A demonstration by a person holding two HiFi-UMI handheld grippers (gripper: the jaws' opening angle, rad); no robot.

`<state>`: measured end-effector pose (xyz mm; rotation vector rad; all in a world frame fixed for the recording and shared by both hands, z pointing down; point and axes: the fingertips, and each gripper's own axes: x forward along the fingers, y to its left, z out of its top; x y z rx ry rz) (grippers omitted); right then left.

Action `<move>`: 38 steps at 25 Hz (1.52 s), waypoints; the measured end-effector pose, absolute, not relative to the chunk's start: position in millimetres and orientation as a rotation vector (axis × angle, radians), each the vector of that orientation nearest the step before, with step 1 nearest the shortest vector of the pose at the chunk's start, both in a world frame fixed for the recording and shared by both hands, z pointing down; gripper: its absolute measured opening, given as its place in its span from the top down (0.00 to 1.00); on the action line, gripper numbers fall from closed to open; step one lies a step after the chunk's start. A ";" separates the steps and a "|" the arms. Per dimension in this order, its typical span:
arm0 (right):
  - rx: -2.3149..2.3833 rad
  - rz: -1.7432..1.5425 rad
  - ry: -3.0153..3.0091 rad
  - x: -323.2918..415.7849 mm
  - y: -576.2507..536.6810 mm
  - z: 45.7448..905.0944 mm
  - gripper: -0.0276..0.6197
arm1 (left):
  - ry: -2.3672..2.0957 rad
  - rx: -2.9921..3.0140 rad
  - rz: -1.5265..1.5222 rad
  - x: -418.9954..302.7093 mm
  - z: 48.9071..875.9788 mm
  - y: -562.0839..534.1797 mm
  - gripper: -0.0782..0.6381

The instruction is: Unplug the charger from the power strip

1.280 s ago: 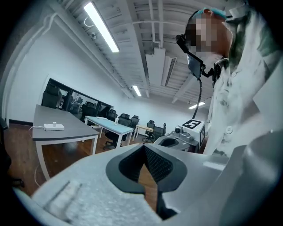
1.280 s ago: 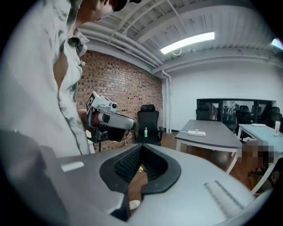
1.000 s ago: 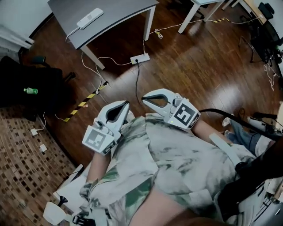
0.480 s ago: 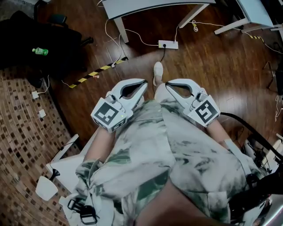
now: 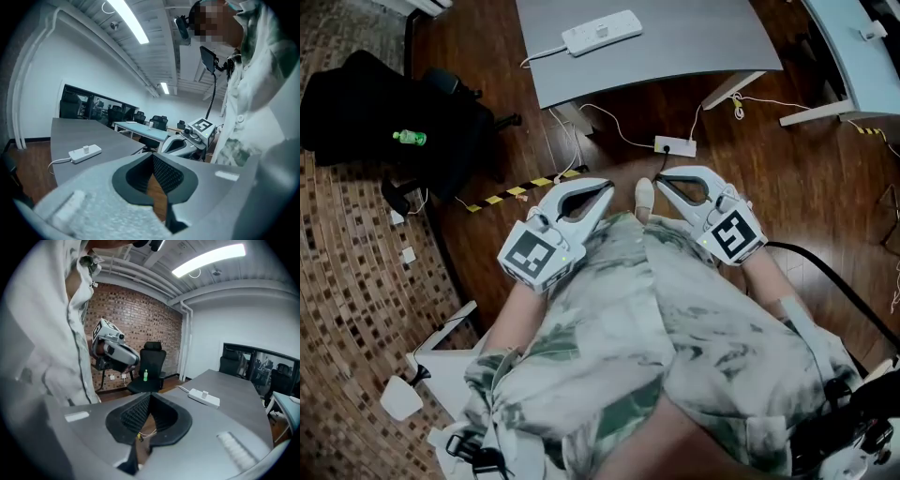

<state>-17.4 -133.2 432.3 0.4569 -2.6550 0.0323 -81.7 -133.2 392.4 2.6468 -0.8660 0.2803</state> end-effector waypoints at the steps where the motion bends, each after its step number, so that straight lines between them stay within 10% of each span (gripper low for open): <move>1: 0.446 0.017 -2.635 -9.9 -146.6 440.5 0.95 | -0.890 2.640 0.278 -80.0 393.6 -146.8 0.89; 23: 0.520 0.037 -2.387 -53.8 -394.0 551.4 0.95 | -0.874 2.677 0.405 -133.8 465.1 -409.9 0.89; 38: 0.631 0.216 -2.192 -77.9 -523.5 648.3 0.95 | -0.659 2.694 0.828 -117.8 598.5 -508.7 0.67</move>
